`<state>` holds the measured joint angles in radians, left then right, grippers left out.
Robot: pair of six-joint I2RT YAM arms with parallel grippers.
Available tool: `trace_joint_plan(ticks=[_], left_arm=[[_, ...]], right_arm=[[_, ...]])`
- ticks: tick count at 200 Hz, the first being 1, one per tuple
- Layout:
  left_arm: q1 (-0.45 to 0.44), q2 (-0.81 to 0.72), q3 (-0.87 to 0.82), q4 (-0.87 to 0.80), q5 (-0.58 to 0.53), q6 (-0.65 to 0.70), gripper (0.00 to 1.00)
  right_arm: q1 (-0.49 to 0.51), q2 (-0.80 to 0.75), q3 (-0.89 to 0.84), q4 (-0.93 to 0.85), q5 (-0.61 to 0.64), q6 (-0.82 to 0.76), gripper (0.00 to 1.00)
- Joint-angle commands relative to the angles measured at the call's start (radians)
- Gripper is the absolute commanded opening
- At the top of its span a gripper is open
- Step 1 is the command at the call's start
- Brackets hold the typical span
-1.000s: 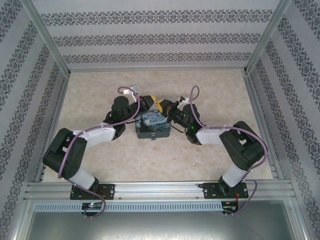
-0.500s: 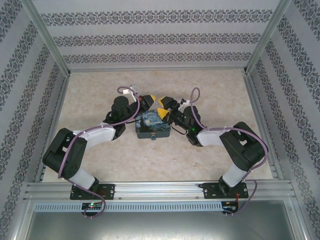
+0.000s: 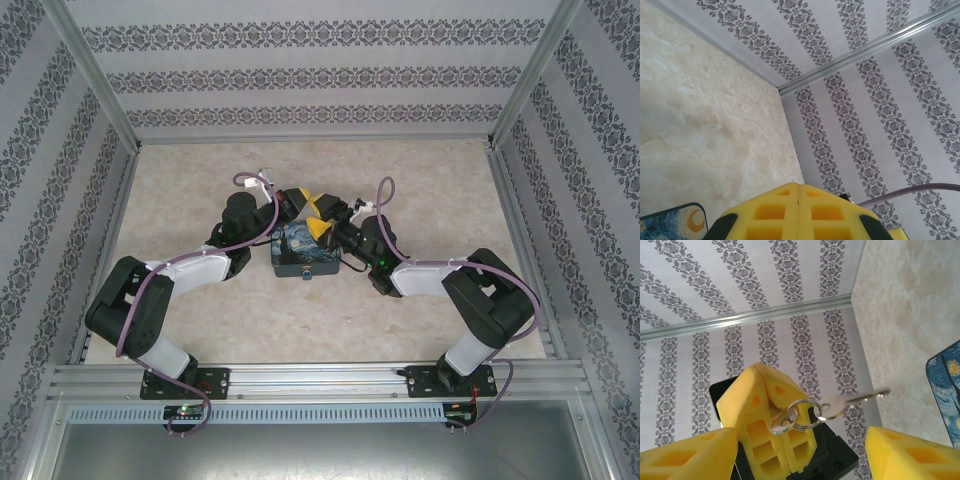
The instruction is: Unlock the padlock with the key
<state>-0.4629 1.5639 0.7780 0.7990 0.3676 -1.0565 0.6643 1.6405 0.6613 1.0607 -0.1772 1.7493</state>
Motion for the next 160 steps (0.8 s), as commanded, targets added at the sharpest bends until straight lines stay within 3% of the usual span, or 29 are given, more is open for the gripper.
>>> trace_joint_plan(ticks=[1,49,160], left_arm=[[-0.008,-0.026,-0.009,0.040,0.009,-0.002,0.00],[-0.011,-0.027,-0.016,0.044,0.010,-0.004,0.00],[-0.015,-0.029,-0.023,0.047,0.006,-0.005,0.00]], right_arm=[[0.013,0.028,0.033,0.057,0.068,0.021,0.67],[0.013,0.051,0.048,0.069,0.105,0.036,0.61],[0.012,0.068,0.055,0.084,0.119,0.044,0.19]])
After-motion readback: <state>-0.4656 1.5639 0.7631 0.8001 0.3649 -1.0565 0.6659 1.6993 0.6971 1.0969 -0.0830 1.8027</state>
